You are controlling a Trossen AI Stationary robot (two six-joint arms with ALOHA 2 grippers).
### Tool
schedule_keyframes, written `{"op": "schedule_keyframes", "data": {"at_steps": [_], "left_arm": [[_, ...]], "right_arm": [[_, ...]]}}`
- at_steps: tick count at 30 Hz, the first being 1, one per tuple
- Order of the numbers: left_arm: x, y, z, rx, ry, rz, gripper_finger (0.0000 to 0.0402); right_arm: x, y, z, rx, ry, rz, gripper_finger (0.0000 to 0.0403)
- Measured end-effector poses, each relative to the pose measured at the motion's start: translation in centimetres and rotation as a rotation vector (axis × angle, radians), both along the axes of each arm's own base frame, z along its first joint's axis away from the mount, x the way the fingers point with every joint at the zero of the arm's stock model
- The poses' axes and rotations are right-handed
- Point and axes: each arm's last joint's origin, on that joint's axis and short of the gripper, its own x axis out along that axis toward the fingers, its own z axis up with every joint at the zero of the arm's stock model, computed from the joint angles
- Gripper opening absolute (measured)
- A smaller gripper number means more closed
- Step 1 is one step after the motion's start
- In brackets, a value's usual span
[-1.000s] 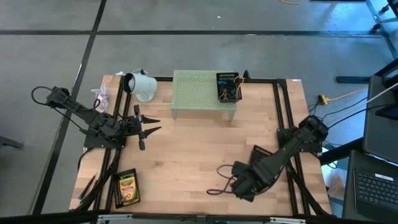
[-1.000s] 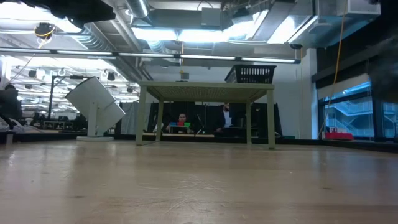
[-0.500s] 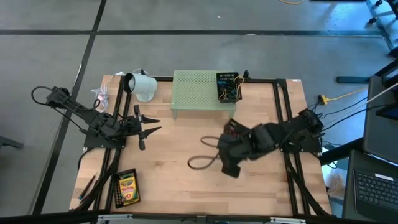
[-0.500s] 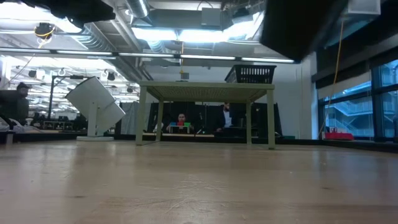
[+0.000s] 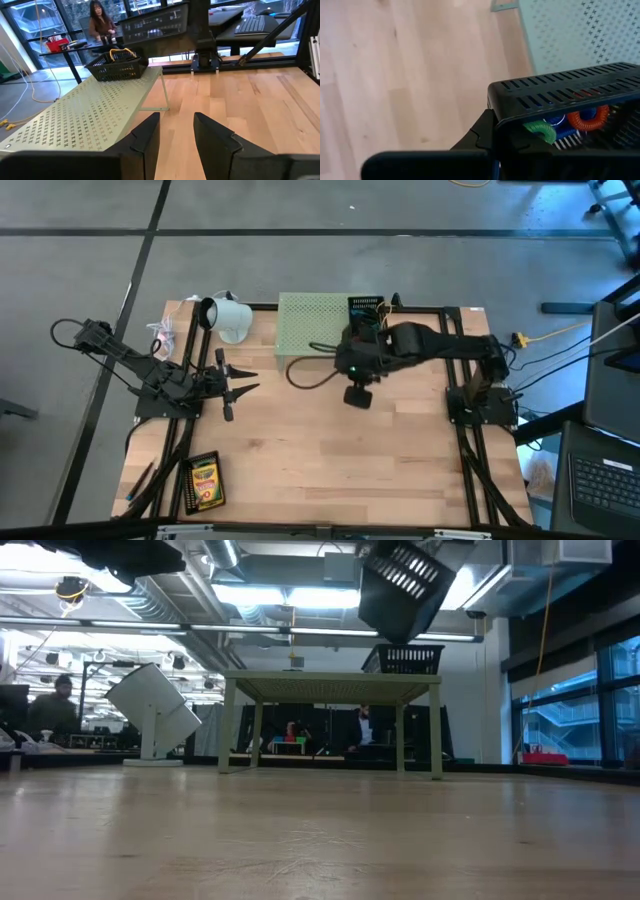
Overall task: Pick & Place Office Desk Supplies
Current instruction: Put the right black bin on the shelf
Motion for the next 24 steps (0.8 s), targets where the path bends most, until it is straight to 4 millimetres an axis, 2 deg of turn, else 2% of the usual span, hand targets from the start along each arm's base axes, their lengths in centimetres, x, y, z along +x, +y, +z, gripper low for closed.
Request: {"op": "schedule_keyframes", "data": {"at_steps": [11,16,24], "left_arm": [[0.0,0.0,0.0,0.015,0.005,-0.002,0.0114],[0.0,0.0,0.0,0.016,0.005,-0.002,0.0114],[0.0,0.0,0.0,0.016,0.005,-0.002,0.0114]], "right_arm": [[1.1,-2.6,0.4,-0.076,-0.065,0.082,0.0004],[1.3,-2.8,0.4,-0.07,-0.074,0.109,0.0004],[2.8,-2.7,1.4,-0.074,-0.252,0.198,0.0004]]}}
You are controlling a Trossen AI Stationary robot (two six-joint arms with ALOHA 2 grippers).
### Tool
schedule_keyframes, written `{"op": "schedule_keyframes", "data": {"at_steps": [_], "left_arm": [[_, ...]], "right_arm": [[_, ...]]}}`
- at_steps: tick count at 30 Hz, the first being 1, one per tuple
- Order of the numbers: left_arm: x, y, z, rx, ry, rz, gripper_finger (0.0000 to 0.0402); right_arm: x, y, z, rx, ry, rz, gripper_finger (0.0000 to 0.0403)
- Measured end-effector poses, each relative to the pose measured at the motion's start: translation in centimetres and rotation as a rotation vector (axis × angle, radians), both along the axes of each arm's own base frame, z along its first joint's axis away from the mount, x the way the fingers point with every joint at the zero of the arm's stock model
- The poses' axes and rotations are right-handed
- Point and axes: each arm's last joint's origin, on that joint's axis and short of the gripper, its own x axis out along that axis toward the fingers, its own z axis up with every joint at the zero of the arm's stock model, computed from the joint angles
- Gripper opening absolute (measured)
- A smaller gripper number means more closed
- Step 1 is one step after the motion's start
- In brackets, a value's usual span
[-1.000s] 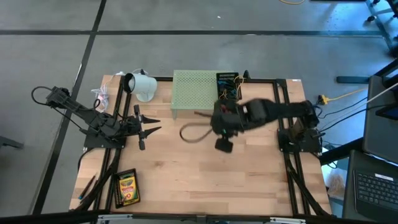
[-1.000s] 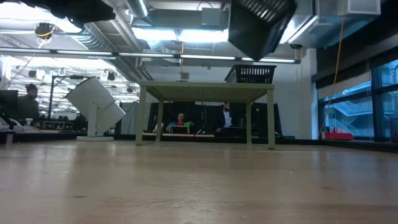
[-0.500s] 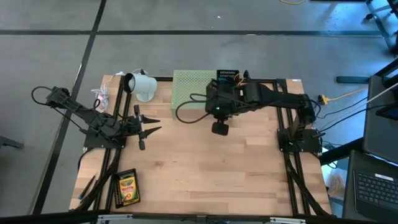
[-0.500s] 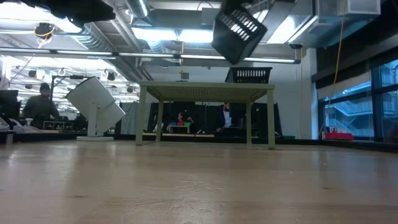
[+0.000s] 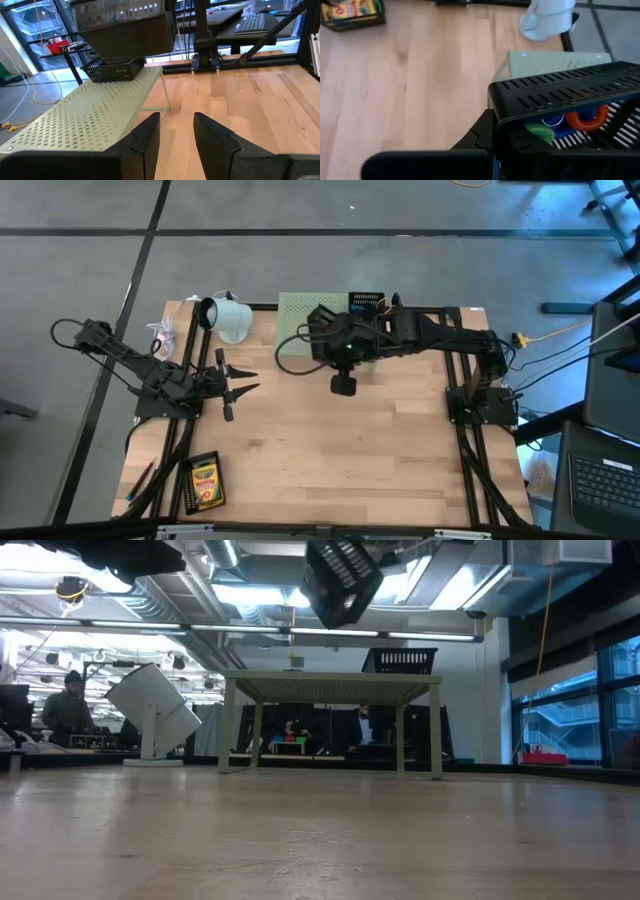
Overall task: Pick & Place Office Desk Supplies
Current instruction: Put the right black bin on the shelf
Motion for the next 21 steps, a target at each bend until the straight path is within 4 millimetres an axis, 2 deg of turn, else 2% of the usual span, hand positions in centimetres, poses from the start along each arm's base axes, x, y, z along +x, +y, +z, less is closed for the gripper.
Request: {"op": "schedule_keyframes", "data": {"at_steps": [4,14,21], "left_arm": [[0.0,0.0,0.0,0.0,0.0,0.0,0.0114],[0.0,0.0,0.0,0.003,0.005,0.0,0.0114],[0.0,0.0,-0.2,0.011,0.02,0.0,0.0114]], "right_arm": [[0.4,-1.1,-0.2,-0.023,-0.004,-0.04,0.0004],[2.5,-3.7,-2.7,-0.129,0.074,-0.052,0.0004],[2.9,-4.7,-3.0,-0.156,0.064,-0.076,0.0004]]}}
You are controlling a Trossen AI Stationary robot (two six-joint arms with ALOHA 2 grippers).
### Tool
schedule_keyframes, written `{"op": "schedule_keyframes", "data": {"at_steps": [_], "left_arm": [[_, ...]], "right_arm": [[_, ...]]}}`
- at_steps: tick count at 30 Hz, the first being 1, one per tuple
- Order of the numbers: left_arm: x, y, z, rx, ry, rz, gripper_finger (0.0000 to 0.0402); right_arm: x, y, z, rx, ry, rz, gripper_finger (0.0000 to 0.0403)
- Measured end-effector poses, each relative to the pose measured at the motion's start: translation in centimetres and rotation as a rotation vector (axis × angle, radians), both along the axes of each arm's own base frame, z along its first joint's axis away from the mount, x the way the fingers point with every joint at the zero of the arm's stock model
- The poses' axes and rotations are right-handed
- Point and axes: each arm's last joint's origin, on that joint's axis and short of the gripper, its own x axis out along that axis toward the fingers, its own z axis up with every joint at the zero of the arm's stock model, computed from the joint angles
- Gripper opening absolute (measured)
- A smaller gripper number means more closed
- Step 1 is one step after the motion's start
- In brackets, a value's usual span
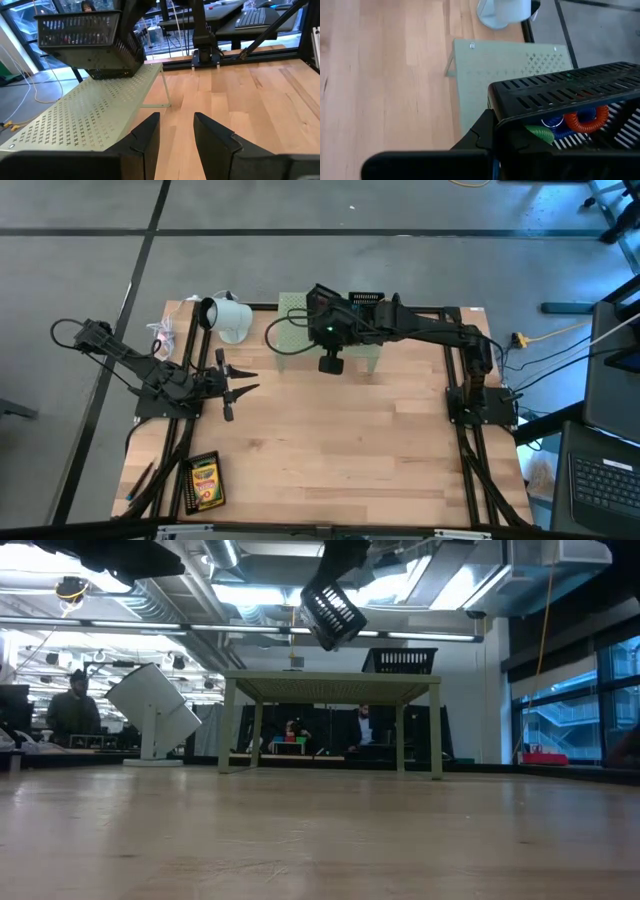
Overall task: Pick & Place Office Desk Supplies
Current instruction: Put the right black bin on the shelf
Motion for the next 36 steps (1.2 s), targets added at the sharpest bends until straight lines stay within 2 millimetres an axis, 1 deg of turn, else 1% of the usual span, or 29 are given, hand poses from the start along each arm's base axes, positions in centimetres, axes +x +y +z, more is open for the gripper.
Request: {"op": "schedule_keyframes", "data": {"at_steps": [3,7,9,12,22,31,36], "left_arm": [[0.0,0.0,0.0,0.0,0.001,0.0,0.0114],[0.0,0.0,0.0,0.0,0.001,0.0,0.0114],[0.0,0.0,0.0,0.0,0.001,0.0,0.0114],[0.0,0.0,0.0,-0.005,0.001,0.001,0.0114],[0.0,0.0,0.0,-0.007,0.001,0.001,0.0114],[0.0,0.0,0.0,-0.007,0.001,0.001,0.0114],[0.0,0.0,0.0,-0.007,0.002,0.001,0.0114]], "right_arm": [[0.6,-0.3,-0.6,0.006,-0.001,-0.001,0.0004],[1.9,-0.5,-2.4,0.033,0.04,0.018,0.0004],[2.3,-0.6,-3.1,-0.001,0.065,0.023,0.0004],[2.3,-0.8,-3.1,-0.044,0.075,0.01,0.0004],[2.3,-1.7,-3.2,-0.037,0.07,-0.012,0.0008],[3.1,-1.7,-4.7,-0.011,0.104,0.0,0.0005],[3.4,-1.8,-4.9,-0.013,0.1,0.002,0.0005]]}}
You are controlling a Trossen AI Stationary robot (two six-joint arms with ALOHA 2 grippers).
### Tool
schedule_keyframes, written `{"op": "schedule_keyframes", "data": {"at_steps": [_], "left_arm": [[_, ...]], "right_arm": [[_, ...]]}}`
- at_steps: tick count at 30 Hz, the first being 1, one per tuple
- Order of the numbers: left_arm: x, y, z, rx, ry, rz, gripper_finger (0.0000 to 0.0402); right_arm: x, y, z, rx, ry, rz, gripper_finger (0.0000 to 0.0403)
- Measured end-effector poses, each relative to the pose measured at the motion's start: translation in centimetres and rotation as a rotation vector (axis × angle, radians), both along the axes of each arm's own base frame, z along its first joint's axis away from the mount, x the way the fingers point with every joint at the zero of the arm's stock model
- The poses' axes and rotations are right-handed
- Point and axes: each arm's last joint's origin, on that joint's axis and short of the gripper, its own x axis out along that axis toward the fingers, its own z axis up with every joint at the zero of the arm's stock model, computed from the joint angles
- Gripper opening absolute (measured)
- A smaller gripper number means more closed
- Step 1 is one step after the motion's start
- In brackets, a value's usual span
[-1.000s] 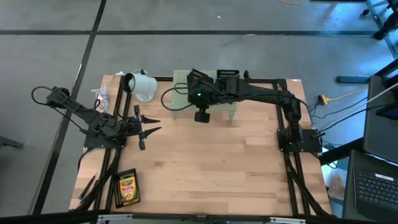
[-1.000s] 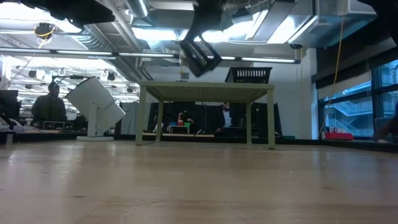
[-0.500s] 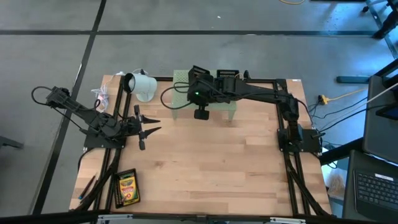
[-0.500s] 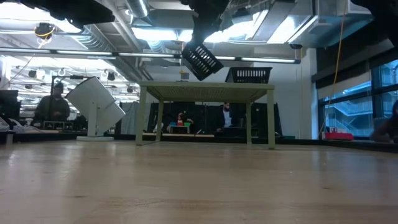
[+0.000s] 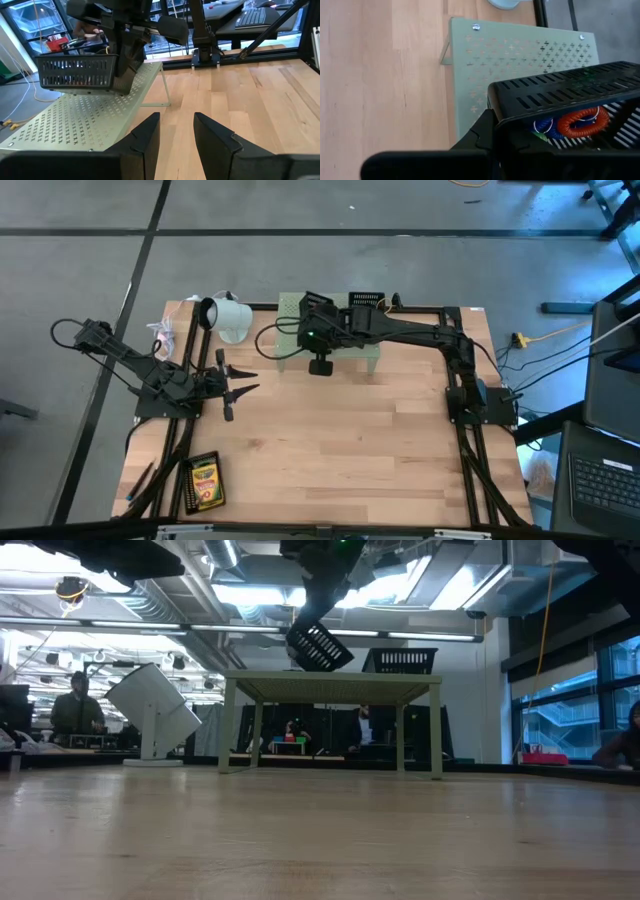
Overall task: Pick & Place Office Desk Supplies
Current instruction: Put the right black bin on the shelf
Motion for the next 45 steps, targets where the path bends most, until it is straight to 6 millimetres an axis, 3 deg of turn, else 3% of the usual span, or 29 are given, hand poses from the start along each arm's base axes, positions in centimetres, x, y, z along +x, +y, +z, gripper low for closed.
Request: {"op": "schedule_keyframes", "data": {"at_steps": [25,36,45], "left_arm": [[0.0,0.0,0.0,0.0,0.0,0.0,0.0114],[0.0,0.0,0.0,0.001,0.0,0.0,0.0114],[0.2,-0.1,-0.1,0.004,0.006,0.003,0.0115]], "right_arm": [[0.1,-0.4,0.1,-0.001,-0.018,-0.01,0.004],[0.0,-0.5,0.2,-0.034,-0.015,-0.025,0.0116],[-2.4,0.6,4.1,-0.081,-0.096,-0.056,0.0134]]}}
